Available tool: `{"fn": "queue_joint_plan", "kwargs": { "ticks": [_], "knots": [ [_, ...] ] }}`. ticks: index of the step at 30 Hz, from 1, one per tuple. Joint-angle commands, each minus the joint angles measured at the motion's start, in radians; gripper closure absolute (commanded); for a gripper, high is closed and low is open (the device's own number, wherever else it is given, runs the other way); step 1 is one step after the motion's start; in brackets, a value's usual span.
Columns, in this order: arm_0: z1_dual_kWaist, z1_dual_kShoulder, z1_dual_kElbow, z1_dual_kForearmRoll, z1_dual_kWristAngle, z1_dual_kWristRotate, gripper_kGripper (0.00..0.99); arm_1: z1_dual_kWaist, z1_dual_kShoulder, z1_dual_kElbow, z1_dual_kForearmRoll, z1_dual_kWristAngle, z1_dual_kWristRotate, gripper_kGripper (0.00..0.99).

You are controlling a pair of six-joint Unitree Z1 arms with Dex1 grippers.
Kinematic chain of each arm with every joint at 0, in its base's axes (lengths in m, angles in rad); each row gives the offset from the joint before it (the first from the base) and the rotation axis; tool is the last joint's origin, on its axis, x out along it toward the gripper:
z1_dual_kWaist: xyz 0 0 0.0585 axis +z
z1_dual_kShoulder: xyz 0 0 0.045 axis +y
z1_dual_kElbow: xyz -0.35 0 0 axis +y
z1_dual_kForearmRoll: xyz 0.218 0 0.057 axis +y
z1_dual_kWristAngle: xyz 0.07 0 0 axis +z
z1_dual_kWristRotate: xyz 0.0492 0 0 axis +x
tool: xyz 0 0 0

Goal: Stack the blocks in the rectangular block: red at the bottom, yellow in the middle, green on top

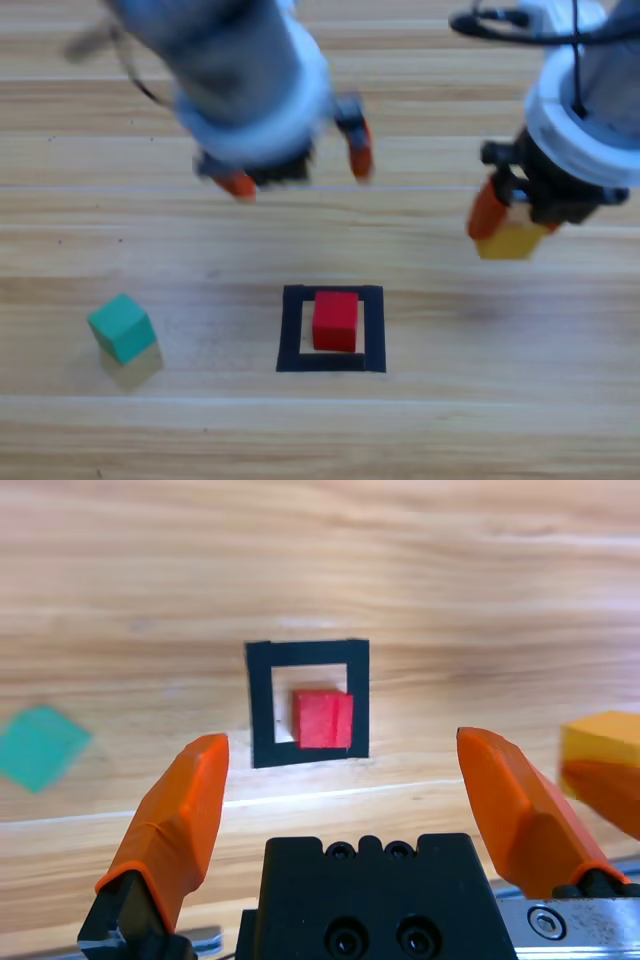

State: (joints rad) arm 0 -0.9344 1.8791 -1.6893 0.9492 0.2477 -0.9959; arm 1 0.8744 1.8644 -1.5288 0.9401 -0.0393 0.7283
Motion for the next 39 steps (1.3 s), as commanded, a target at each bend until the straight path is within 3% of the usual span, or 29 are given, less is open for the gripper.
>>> {"fn": "queue_joint_plan", "kwargs": {
  "ticks": [1,4,7,9,15,20,27,39],
  "knots": [
    [0.066,-0.176,0.14,0.013,0.038,0.105,0.042,0.12,0.168,-0.163,0.124,-0.008,0.071,0.975],
    [0.14,-0.224,0.174,0.011,-0.004,0.244,0.056,0.135,0.245,-0.249,0.163,0.018,0.1,0.976],
    [0.167,-0.262,0.209,-0.007,0.036,0.355,0.056,0.144,0.289,-0.287,0.169,0.029,0.131,0.975],
    [0.175,-0.324,0.31,-0.083,0.087,0.37,0.054,0.147,0.32,-0.326,0.183,0.032,0.148,0.975],
    [0.24,-0.623,0.654,-0.376,0.059,0.467,0.053,0.169,0.386,-0.418,0.212,0.035,0.181,0.976],
    [0.259,-0.635,0.671,-0.365,-0.016,0.537,0.014,0.175,0.473,-0.533,0.281,0.033,0.207,0.975],
    [0.276,-0.623,0.708,-0.326,-0.015,0.548,0.011,0.176,0.561,-0.665,0.35,0.024,0.237,0.976],
    [0.279,-0.554,0.709,-0.317,-0.047,0.557,0.013,0.175,0.608,-0.692,0.356,0.021,0.263,0.975]
  ]
}}
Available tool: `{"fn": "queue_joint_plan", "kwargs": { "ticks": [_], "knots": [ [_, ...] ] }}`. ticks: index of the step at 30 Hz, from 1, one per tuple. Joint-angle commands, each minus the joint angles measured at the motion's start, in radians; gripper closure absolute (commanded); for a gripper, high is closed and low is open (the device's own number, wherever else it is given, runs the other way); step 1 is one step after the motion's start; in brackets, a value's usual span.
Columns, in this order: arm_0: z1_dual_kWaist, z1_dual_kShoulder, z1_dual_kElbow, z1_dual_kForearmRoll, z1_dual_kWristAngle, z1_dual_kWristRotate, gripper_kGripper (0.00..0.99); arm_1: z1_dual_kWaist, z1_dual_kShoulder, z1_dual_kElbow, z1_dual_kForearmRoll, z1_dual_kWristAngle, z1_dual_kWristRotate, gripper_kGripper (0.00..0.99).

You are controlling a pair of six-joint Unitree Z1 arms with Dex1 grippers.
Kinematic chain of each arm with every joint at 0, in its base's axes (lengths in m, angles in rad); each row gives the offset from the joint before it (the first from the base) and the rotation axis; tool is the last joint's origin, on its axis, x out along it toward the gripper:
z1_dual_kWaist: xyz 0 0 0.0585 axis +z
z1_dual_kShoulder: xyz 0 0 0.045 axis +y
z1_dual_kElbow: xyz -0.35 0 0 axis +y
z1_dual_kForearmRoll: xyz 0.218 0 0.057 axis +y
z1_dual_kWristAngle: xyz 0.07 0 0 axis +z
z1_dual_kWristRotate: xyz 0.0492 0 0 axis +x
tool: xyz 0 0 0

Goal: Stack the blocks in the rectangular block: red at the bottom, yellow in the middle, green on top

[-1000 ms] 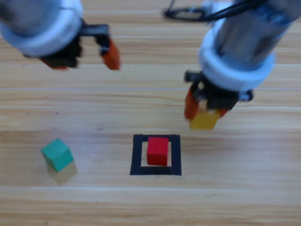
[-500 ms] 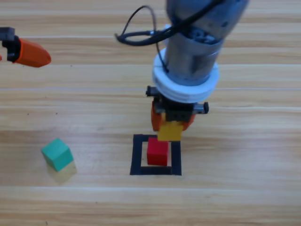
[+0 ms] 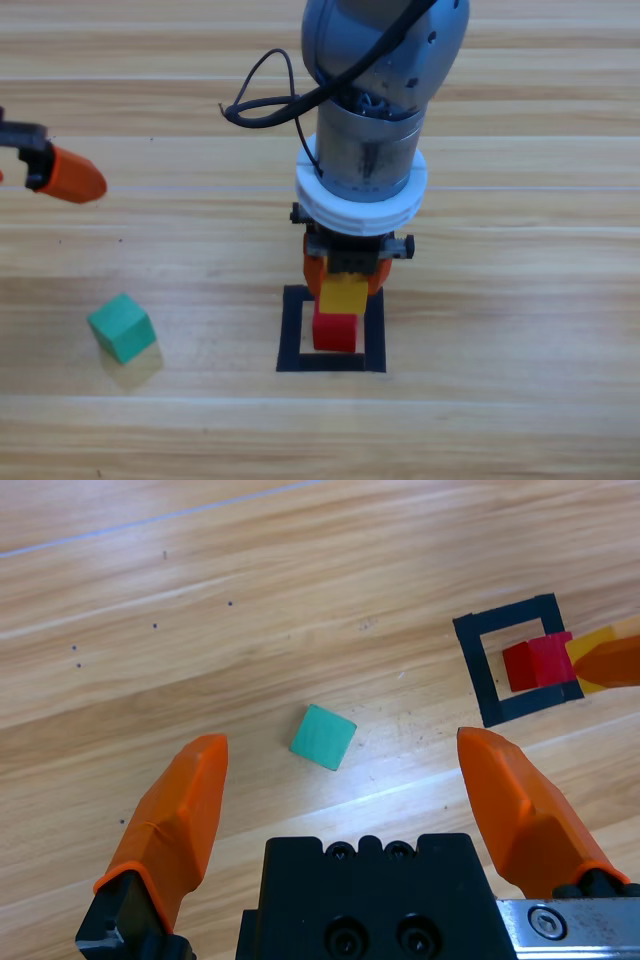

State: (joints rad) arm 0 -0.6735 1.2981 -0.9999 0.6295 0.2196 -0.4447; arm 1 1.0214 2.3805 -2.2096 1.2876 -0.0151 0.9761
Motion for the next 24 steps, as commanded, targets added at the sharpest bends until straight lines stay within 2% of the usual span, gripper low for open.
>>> {"fn": "queue_joint_plan", "kwargs": {
  "ticks": [1,17,19,20,21,22,23,24],
  "knots": [
    [0.018,0.027,0.021,0.003,-0.019,0.004,0.013,0.029,0.097,-0.015,0.009,-0.003,0.013,0.975],
    [0.018,0.026,0.043,-0.014,-0.023,-0.016,0.013,0.028,0.129,-0.035,0.009,-0.006,0.01,0.973],
    [0.017,0.026,0.046,-0.017,-0.023,-0.016,0.013,0.029,0.129,-0.038,0.009,-0.009,0.004,0.938],
    [0.017,0.026,0.047,-0.019,-0.023,-0.016,0.013,0.028,0.131,-0.042,0.009,-0.011,0.001,0.823],
    [0.018,0.026,0.047,-0.019,-0.023,-0.016,0.013,0.028,0.131,-0.045,0.009,-0.017,0.001,0.588],
    [0.017,0.026,0.049,-0.022,-0.023,-0.016,0.013,0.028,0.129,-0.047,0.009,-0.026,0.001,0.223],
    [0.018,0.026,0.049,-0.022,-0.023,-0.016,0.013,0.028,0.128,-0.047,0.009,-0.028,0.001,0.037],
    [0.018,0.026,0.053,-0.025,-0.023,-0.016,0.013,0.028,0.126,-0.048,0.009,-0.032,0.001,0.001]
  ]
}}
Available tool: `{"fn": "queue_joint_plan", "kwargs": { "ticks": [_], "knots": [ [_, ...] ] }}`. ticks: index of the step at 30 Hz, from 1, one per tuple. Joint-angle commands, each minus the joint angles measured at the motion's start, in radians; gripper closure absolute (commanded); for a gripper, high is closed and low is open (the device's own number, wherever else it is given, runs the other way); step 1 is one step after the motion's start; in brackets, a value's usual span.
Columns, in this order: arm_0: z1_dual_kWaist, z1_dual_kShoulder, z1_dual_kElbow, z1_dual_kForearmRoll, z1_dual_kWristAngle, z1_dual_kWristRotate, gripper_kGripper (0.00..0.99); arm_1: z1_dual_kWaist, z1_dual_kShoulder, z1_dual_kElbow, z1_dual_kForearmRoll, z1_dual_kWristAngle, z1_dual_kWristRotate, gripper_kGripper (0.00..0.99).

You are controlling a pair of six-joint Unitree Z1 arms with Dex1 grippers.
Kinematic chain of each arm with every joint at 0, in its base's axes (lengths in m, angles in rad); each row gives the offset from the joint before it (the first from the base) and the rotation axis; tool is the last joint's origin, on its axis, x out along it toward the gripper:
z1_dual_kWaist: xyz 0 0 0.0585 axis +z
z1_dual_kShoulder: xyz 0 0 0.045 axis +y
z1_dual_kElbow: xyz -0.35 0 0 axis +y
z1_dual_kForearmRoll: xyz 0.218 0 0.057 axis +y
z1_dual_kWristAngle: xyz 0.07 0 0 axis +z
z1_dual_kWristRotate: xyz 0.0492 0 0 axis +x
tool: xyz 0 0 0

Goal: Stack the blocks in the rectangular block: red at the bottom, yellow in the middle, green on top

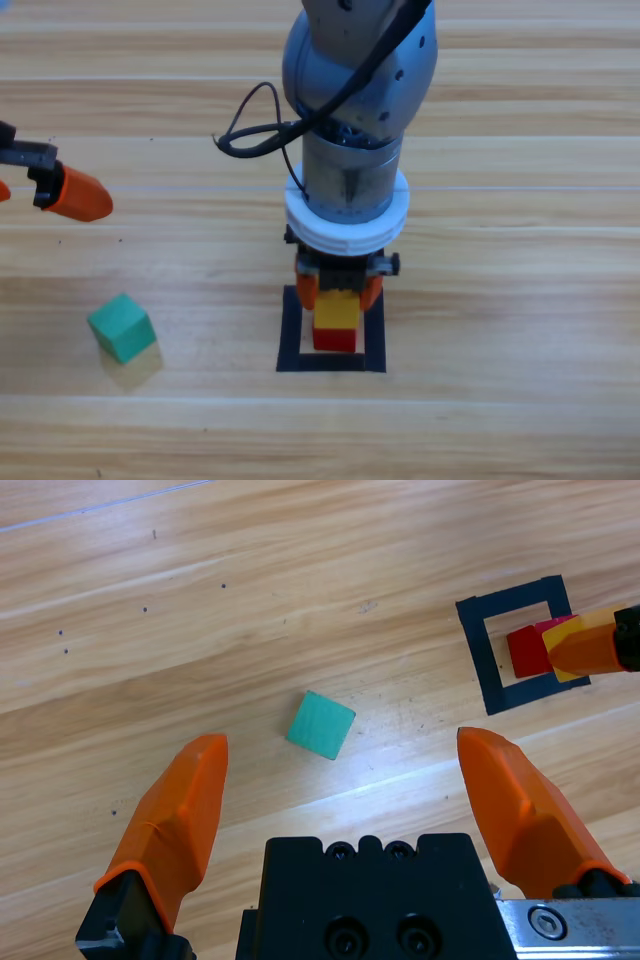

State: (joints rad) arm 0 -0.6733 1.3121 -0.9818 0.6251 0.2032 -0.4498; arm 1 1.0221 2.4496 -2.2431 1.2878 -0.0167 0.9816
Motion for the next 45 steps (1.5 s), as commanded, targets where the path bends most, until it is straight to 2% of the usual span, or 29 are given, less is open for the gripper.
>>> {"fn": "queue_joint_plan", "kwargs": {
  "ticks": [1,9,15,18,20,21,22,24,25,30,32,37,39,40,41,45],
  "knots": [
    [0.018,0.012,0.038,-0.024,-0.007,-0.012,0.013,0.027,0.052,-0.015,0.008,-0.032,-0.007,0.0],
    [0.024,0.012,0.046,-0.03,-0.005,-0.012,0.013,0.027,-0.034,-0.02,0.013,-0.057,-0.064,0.0],
    [0.046,0.015,0.041,-0.039,-0.005,-0.043,0.014,0.033,-0.224,0.005,0.011,-0.071,-0.179,0.0],
    [0.074,0.07,0.02,-0.048,-0.019,-0.07,0.014,0.038,-0.33,0.05,-0.016,-0.068,-0.274,0.0],
    [0.08,0.136,-0.009,-0.047,-0.024,-0.079,0.016,0.038,-0.423,0.185,-0.131,-0.039,-0.354,0.0],
    [0.083,0.173,-0.02,-0.047,-0.024,-0.083,0.016,0.038,-0.5,0.323,-0.252,-0.005,-0.393,0.0],
    [0.086,0.217,-0.029,-0.047,-0.024,-0.086,0.016,0.018,-0.589,0.496,-0.407,0.049,-0.429,0.0],
    [0.093,0.305,-0.04,-0.047,-0.022,-0.096,0.016,-0.057,-0.742,0.817,-0.717,0.185,-0.469,0.0],
    [0.095,0.349,-0.048,-0.047,-0.019,-0.109,0.016,-0.082,-0.787,0.896,-0.782,0.207,-0.485,0.0],
    [0.107,0.503,-0.071,-0.045,-0.042,-0.221,0.016,-0.146,-0.879,1.022,-0.754,0.225,-0.574,0.0],
    [0.115,0.515,-0.069,-0.045,-0.062,-0.273,0.016,-0.175,-0.913,1.074,-0.754,0.253,-0.595,0.0],
    [0.12,0.513,-0.097,-0.027,-0.087,-0.386,0.016,-0.2,-0.917,1.146,-0.755,0.281,-0.673,0.0],
    [0.12,0.512,-0.113,-0.016,-0.091,-0.414,0.016,-0.206,-0.922,1.16,-0.755,0.259,-0.724,0.0],
    [0.12,0.512,-0.12,-0.01,-0.091,-0.425,0.016,-0.208,-0.937,1.168,-0.755,0.211,-0.738,0.0],
    [0.12,0.512,-0.126,-0.002,-0.091,-0.441,0.016,-0.208,-0.945,1.172,-0.757,0.199,-0.755,0.0],
    [0.12,0.51,-0.126,0.007,-0.09,-0.498,0.016,-0.208,-0.971,1.182,-0.759,0.199,-0.848,0.0]
  ]
}}
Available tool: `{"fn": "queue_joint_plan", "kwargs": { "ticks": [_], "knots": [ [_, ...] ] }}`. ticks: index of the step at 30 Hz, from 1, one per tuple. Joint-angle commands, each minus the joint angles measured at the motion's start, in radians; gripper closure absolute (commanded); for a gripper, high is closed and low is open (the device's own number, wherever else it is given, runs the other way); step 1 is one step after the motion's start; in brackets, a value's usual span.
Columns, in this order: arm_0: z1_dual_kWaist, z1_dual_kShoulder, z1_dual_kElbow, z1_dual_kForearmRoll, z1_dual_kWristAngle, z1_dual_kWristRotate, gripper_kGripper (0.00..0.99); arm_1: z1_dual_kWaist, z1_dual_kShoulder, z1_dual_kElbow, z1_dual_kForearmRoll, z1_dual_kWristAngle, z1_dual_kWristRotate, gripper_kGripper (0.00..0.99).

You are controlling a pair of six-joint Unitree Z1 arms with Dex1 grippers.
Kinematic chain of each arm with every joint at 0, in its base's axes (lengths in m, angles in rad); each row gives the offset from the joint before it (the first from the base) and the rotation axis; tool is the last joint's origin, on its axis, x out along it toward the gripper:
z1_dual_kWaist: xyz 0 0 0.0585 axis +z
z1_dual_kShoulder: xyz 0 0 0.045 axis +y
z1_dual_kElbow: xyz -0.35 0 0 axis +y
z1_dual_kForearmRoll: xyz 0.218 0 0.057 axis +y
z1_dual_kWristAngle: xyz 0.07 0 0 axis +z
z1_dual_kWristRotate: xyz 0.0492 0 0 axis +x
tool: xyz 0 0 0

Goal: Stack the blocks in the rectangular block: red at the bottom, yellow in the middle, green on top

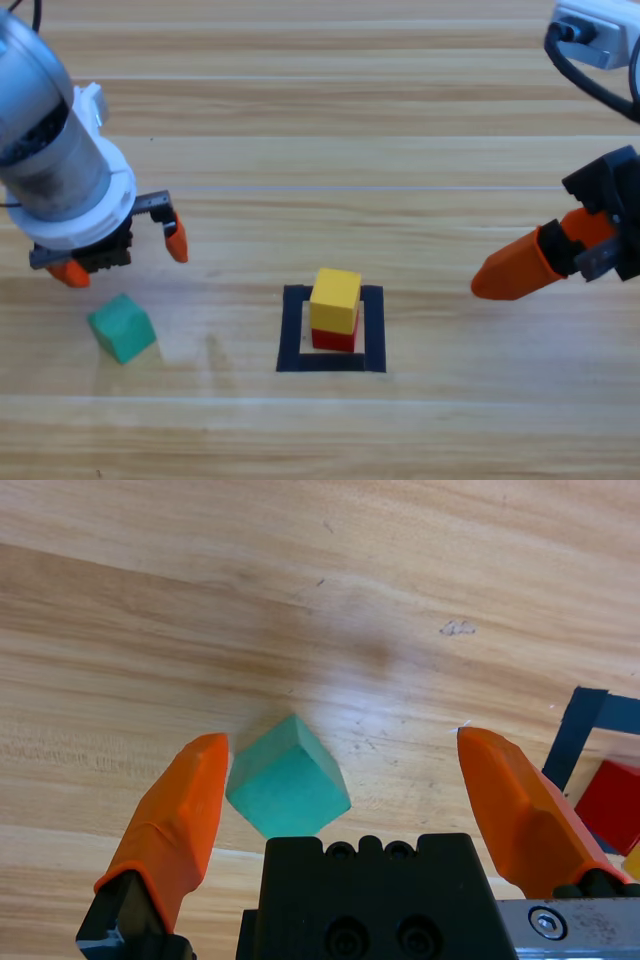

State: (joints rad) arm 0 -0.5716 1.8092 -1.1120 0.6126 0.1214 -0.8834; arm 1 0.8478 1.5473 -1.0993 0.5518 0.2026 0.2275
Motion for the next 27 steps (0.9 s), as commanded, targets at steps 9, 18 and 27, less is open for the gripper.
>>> {"fn": "queue_joint_plan", "kwargs": {
  "ticks": [9,18,27],
  "knots": [
    [0.015,0.007,0.009,0.049,0.003,-0.177,0.016,-0.033,-0.067,0.035,-0.021,-0.019,-0.129,0.0],
    [-0.004,-0.018,0.018,0.101,0.049,-0.299,0.016,-0.033,-0.038,0.032,-0.023,-0.019,-0.132,0.0],
    [-0.03,-0.004,0.023,0.108,0.05,-0.407,0.017,-0.033,-0.029,0.032,-0.023,-0.02,-0.132,0.0]
  ]
}}
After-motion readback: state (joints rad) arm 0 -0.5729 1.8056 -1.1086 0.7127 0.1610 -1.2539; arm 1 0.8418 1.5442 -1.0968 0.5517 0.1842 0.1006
